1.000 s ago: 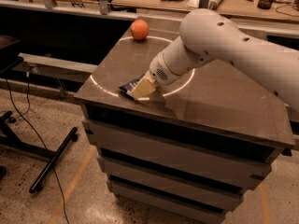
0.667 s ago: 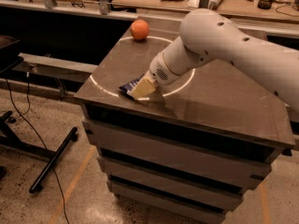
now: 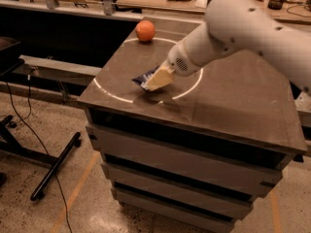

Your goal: Pick rxbar blueberry

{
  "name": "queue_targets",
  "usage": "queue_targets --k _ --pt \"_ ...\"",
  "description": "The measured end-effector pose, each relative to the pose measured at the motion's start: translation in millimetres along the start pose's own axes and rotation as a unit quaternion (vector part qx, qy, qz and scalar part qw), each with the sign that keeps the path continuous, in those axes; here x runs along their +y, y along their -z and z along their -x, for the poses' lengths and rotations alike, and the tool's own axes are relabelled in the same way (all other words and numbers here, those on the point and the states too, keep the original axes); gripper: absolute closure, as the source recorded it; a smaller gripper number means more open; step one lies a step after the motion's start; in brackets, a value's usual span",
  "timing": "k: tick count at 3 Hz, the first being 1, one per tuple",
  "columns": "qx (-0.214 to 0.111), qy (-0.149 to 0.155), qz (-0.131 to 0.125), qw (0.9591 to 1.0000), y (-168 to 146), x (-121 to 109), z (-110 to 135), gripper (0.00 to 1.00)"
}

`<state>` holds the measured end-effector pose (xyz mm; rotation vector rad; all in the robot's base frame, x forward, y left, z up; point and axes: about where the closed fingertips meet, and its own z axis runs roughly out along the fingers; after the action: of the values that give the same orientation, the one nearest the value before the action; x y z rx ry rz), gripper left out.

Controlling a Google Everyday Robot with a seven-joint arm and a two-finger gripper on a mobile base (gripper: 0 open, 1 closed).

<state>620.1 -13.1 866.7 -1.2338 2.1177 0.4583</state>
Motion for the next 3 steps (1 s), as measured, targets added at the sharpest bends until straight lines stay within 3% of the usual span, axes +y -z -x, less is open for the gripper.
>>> queue_targets --k 1,2,3 --pt "-0.042 0.007 -0.029 0.9987 67.6 -36.1 27.6 1.00" --pt "-0.042 0.007 -0.029 0.9987 67.5 -36.1 27.7 1.00" --pt "-0.040 0.014 -0.024 0.9988 63.8 -32.5 29.1 0.75"
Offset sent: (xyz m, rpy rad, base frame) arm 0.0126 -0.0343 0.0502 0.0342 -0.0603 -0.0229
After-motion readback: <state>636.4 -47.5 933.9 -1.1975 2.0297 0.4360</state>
